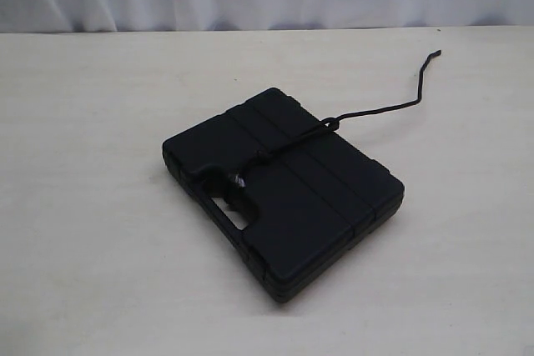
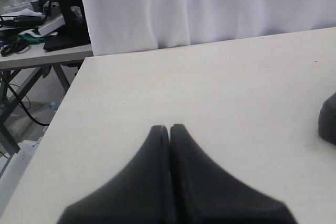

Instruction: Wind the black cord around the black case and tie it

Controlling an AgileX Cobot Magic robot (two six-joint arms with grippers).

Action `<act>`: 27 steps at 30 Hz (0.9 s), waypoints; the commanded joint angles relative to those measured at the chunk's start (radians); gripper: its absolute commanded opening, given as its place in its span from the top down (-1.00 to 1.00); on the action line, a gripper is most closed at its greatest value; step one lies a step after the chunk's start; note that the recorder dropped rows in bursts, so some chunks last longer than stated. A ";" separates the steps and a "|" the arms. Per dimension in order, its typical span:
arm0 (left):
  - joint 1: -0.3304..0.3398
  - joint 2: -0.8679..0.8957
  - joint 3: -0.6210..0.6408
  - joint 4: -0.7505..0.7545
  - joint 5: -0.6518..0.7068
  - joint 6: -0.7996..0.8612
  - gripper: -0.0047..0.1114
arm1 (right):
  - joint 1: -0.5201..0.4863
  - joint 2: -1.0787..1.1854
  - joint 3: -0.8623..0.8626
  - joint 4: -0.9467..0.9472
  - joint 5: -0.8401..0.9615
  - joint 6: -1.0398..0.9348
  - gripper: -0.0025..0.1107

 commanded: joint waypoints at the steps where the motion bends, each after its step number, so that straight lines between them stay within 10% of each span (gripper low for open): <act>1: -0.007 -0.003 0.001 -0.010 -0.004 -0.004 0.92 | -0.001 -0.005 0.004 -0.005 -0.007 -0.007 0.88; 11: -0.007 -0.003 0.001 -0.010 -0.004 -0.004 0.92 | -0.001 -0.053 0.155 0.026 -0.230 0.105 0.88; 27: -0.007 -0.003 0.001 -0.010 -0.004 -0.004 0.92 | 0.001 -0.212 0.708 -0.479 -0.702 0.802 0.88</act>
